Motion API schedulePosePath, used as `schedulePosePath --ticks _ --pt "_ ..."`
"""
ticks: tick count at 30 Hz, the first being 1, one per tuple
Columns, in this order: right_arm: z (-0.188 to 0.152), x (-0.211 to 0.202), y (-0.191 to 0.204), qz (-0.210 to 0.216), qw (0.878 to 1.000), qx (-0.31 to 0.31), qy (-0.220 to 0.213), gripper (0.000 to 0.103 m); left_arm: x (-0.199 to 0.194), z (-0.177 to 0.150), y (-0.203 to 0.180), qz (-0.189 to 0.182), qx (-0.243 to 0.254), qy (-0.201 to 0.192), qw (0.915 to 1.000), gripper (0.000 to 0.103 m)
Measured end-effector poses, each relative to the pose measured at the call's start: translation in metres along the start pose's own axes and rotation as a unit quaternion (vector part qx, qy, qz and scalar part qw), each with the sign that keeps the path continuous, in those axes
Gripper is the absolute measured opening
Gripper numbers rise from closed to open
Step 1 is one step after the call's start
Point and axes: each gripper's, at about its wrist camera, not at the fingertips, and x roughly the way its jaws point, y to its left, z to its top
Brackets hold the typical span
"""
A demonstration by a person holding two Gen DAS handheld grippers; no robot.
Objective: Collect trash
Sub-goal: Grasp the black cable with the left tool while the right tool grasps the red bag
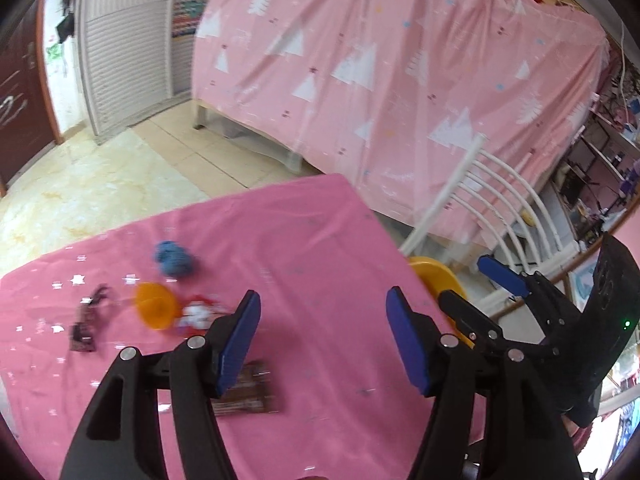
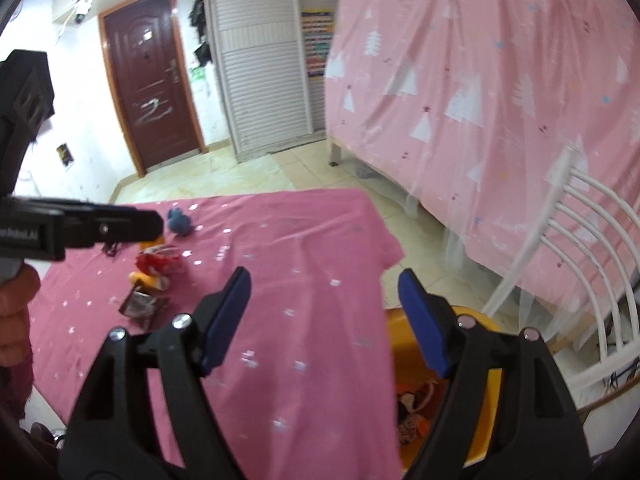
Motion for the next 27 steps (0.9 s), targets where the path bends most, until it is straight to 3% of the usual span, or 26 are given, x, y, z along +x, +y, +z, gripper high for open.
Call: schedulePosePath --ticks 5,14,20,27 --pt "0.008 0.015 0.036 0.017 0.999 -0.027 0.011 0.073 -0.015 -0.004 0.041 0.035 -0.018 -0.015 0.9991 0.069" --pt "0.017 0.038 0.099 0.057 0.995 -0.070 0.032 0.073 -0.023 -0.016 0.113 0.082 -0.043 -0.009 0.9957 0.070" --pt "0.021 0.057 0.129 0.095 0.990 -0.089 0.049 0.077 -0.012 -0.023 0.160 0.107 -0.064 0.009 0.9921 0.070" --pt "0.018 0.087 0.151 0.102 0.987 -0.098 0.079 0.079 0.012 -0.030 0.197 0.116 -0.078 0.038 0.9895 0.070"
